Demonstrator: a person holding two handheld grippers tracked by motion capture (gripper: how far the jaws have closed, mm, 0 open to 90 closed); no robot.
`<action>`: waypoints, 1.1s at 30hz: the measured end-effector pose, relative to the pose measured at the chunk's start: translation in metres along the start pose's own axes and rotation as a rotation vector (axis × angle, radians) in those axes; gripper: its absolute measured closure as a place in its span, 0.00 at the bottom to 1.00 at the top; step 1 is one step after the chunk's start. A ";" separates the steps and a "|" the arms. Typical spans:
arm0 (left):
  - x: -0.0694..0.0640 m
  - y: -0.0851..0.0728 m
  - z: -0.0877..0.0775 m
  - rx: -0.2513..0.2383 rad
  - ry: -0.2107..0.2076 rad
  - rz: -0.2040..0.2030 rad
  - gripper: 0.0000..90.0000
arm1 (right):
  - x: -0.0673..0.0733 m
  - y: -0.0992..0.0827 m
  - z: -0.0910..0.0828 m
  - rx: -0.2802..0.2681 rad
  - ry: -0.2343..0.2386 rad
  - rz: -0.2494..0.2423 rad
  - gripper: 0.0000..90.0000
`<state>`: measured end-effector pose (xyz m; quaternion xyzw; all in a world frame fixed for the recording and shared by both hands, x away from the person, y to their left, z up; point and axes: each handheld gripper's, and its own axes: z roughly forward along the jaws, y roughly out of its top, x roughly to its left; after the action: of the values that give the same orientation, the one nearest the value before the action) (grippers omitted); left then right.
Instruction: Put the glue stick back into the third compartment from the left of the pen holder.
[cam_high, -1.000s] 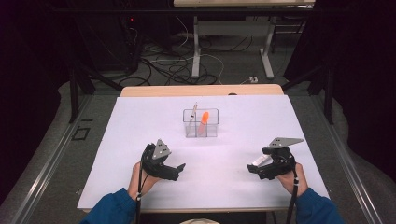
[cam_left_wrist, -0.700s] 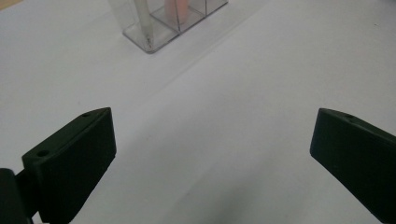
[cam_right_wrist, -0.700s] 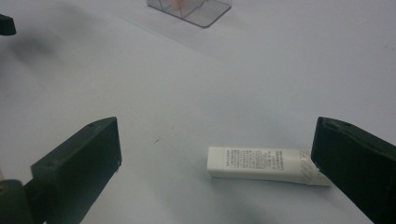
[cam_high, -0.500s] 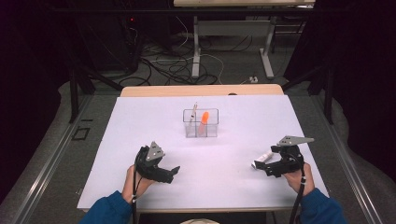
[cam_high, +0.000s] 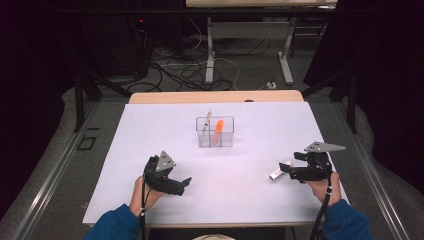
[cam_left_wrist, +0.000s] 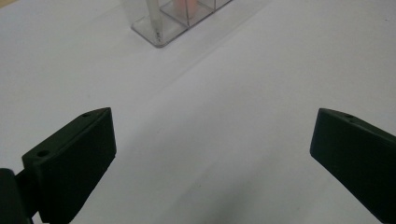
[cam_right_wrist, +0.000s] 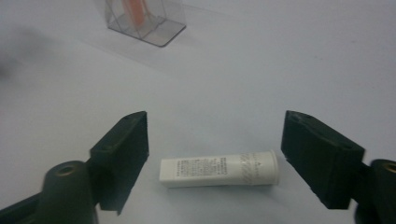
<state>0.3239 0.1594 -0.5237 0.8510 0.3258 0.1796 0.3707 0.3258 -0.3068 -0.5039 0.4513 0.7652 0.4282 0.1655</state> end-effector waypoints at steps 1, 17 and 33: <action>0.000 0.000 0.000 0.004 0.000 0.001 0.00 | -0.002 0.000 0.000 -0.005 -0.009 -0.001 0.34; 0.002 0.000 0.000 0.009 0.004 0.003 0.00 | -0.027 -0.008 0.003 0.013 -0.110 0.057 0.94; 0.002 0.000 0.002 0.017 -0.002 0.002 0.00 | -0.044 -0.012 0.034 0.126 -0.131 0.079 1.00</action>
<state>0.3260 0.1597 -0.5247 0.8546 0.3260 0.1765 0.3637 0.3647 -0.3289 -0.5387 0.5176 0.7598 0.3549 0.1695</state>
